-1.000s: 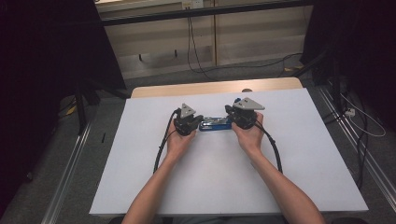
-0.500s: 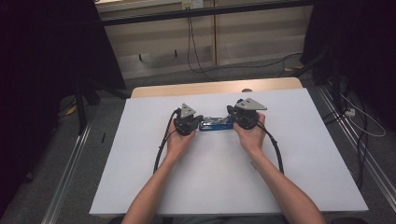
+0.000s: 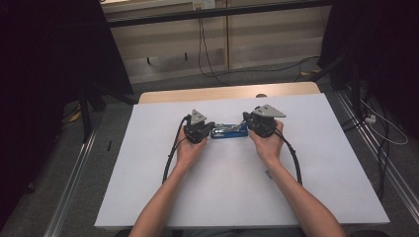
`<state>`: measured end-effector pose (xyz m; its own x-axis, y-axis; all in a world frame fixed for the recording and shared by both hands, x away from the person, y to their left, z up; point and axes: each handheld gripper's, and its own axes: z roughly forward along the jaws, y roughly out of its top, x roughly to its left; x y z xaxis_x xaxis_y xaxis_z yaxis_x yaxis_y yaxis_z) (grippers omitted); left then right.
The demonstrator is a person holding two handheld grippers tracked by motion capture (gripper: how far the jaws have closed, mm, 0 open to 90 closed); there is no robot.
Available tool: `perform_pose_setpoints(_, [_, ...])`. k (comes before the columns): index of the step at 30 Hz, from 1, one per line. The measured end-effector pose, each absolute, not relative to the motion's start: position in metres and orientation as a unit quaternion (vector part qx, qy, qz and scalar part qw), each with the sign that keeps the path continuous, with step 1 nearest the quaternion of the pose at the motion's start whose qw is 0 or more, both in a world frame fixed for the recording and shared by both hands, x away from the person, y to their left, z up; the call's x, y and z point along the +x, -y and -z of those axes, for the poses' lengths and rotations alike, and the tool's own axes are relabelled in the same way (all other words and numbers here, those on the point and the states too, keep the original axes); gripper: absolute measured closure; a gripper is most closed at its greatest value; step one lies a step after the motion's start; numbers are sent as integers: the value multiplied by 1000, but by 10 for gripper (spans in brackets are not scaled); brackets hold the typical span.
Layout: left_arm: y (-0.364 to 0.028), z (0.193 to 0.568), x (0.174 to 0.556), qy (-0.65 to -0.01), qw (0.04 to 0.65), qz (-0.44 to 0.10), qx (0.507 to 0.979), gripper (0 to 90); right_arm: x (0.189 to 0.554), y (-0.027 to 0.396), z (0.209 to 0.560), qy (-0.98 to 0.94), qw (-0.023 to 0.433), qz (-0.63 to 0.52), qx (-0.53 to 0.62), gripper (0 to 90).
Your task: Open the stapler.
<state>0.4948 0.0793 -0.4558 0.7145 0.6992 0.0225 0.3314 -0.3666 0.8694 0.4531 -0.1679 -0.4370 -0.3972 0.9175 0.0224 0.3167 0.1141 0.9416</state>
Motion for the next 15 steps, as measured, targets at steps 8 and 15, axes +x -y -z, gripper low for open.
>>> perform_pose_setpoints(8, [-79,455,495,-320,460,-201,804,900,453,177,440,-675,317,-478,464,900])
perform_pose_setpoints(15, [-79,456,494,-321,463,-201,802,900,453,182,442,-678,317,-473,466,900])
